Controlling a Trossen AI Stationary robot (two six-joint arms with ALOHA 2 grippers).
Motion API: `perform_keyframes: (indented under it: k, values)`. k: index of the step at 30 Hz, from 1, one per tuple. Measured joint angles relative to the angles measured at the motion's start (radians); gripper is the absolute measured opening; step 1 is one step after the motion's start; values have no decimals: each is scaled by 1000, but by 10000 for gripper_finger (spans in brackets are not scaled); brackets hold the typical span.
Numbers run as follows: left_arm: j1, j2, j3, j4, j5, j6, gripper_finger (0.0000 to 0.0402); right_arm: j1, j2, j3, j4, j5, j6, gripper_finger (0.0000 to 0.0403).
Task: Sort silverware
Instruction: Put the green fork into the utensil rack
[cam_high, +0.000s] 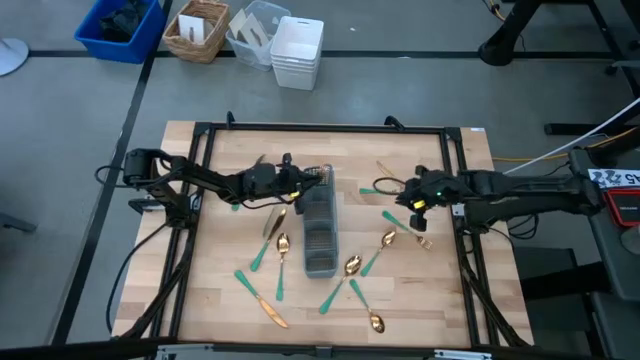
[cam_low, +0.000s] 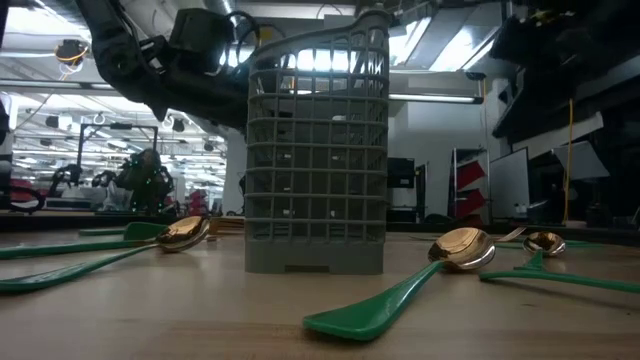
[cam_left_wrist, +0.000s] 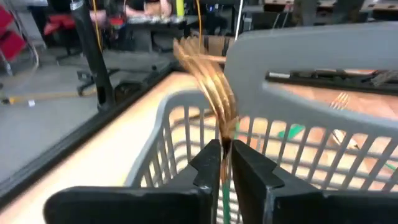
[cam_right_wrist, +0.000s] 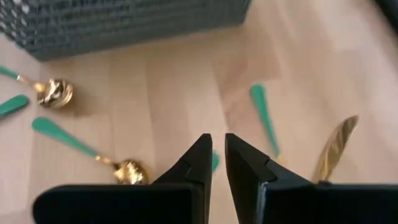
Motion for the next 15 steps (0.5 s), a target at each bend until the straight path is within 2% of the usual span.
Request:
perform_keyframes:
  k: [9, 15]
  values:
    - [0, -1, 2, -32, 3, -111, 96, 0, 158, 20, -95, -117, 102, 49]
    - [0, -2, 2, -33, 1, -118, 108, 0, 232, 20, -139, -183, 216, 49]
